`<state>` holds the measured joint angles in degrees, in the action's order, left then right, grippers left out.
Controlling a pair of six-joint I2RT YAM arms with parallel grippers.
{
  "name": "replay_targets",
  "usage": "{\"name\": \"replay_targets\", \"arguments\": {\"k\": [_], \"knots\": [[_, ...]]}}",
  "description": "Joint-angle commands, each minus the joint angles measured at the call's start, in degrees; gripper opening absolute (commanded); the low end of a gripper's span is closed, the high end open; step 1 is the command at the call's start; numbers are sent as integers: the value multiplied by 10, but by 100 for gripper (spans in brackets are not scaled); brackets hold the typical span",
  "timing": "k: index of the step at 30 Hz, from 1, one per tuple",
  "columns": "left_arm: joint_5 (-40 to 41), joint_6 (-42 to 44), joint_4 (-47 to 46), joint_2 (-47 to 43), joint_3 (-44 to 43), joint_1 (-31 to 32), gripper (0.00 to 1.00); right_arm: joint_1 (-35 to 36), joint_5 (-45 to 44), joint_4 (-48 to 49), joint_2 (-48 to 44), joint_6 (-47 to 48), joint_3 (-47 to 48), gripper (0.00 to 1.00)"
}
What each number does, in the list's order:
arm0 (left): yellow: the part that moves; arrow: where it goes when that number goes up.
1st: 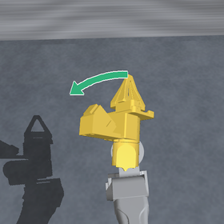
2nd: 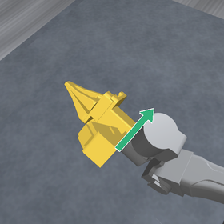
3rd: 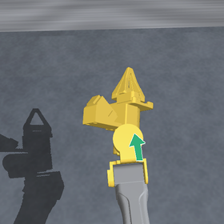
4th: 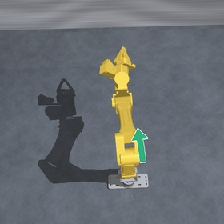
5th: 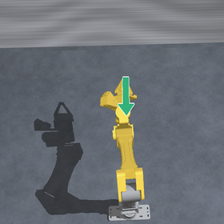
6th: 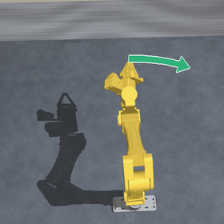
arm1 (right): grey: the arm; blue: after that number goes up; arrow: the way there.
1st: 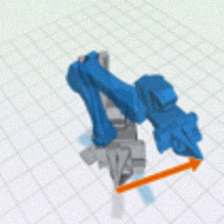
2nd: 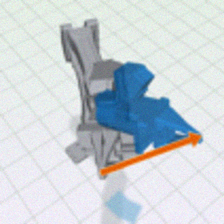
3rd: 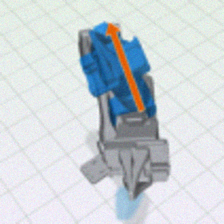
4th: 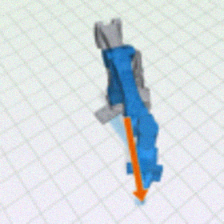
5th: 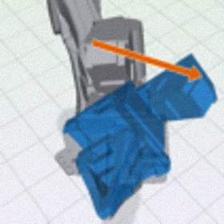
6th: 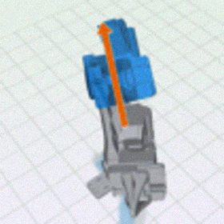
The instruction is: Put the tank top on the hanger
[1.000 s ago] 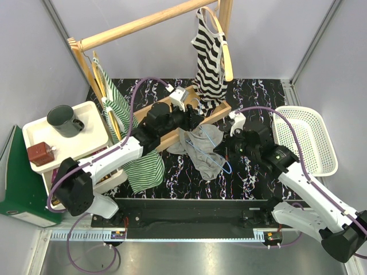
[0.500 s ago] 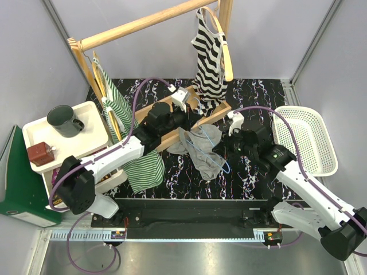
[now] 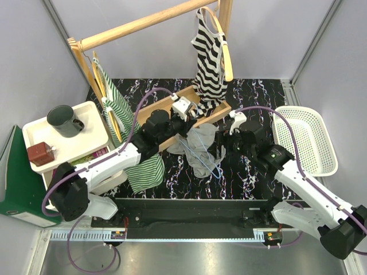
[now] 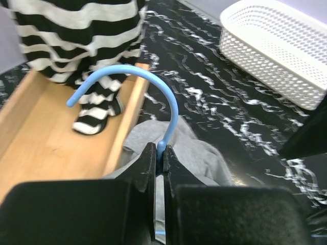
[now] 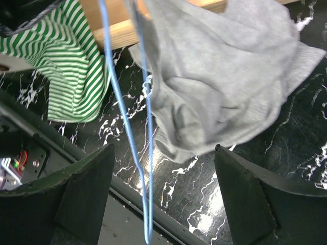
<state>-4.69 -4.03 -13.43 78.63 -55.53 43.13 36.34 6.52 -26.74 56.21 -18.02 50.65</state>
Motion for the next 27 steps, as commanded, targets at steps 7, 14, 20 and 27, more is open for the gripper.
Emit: {"name": "replay_targets", "arguments": {"k": [7, 14, 20, 27], "knots": [[64, 51, -41, -52, 39, -1, 0, 4, -75, -7, 13, -93, -45, 77], [55, 68, -49, -80, 74, -1, 0, 2, -92, 20, 65, -93, -49, 72], [59, 74, -54, -103, 93, -1, 0, 3, 10, 107, 124, -88, -67, 74], [63, 75, -48, -103, 89, -1, 0, 1, 56, 167, 233, -37, -43, 75]]}}
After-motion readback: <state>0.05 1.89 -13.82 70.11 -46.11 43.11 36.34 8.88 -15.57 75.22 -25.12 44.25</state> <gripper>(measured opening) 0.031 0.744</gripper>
